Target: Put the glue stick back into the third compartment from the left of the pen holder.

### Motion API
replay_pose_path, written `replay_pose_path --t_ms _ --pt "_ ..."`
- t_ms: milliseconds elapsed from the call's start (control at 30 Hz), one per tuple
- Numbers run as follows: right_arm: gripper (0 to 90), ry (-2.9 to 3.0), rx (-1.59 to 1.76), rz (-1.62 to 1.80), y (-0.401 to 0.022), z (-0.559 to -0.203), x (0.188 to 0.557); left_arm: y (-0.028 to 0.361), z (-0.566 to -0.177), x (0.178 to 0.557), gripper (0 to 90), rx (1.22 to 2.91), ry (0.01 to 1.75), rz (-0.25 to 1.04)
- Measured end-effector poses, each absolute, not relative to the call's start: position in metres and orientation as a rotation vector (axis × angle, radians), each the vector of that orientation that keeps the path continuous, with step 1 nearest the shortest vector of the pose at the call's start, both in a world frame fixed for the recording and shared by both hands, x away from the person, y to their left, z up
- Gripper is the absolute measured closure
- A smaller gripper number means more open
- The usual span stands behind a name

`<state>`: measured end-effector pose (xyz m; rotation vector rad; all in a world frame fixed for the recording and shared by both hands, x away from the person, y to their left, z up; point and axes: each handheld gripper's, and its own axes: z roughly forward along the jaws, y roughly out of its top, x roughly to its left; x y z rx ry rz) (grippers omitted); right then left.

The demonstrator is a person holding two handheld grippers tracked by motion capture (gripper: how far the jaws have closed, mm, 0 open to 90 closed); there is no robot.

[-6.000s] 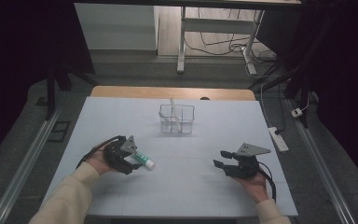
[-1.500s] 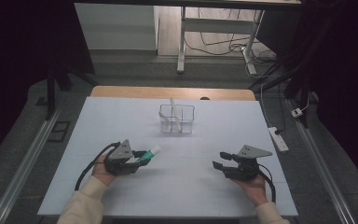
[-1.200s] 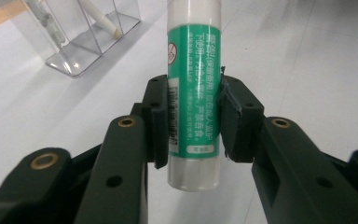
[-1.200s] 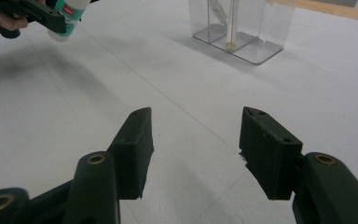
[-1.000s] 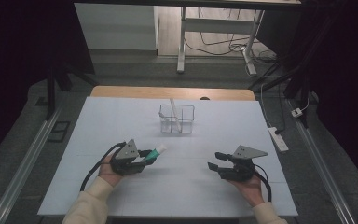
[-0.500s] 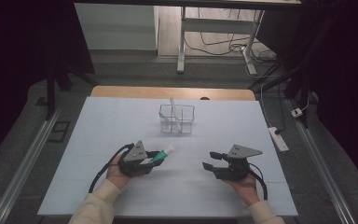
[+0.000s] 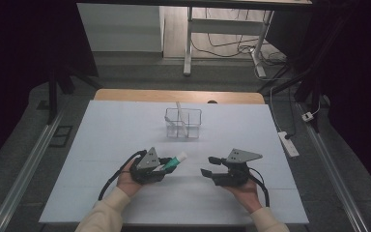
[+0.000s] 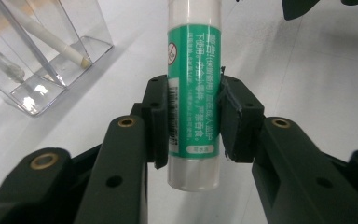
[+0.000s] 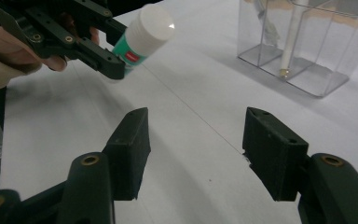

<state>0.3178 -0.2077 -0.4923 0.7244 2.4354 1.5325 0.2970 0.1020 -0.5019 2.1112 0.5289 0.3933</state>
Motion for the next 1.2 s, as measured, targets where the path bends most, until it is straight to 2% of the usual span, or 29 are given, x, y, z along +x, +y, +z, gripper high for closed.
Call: replay_pose_path --t_ms 767,1033,1200 --pt "37.7 2.456 0.745 1.610 -0.176 -0.495 0.323 0.078 -0.509 0.296 65.5 2.160 0.455 0.386" --pt "42.4 2.451 0.743 1.646 -0.173 -0.496 0.322 0.072 -0.509 0.294 65.5 2.146 0.418 0.377" --pt "49.7 2.455 0.742 1.678 -0.172 -0.496 0.322 0.068 -0.509 0.292 65.5 2.144 0.400 0.378"
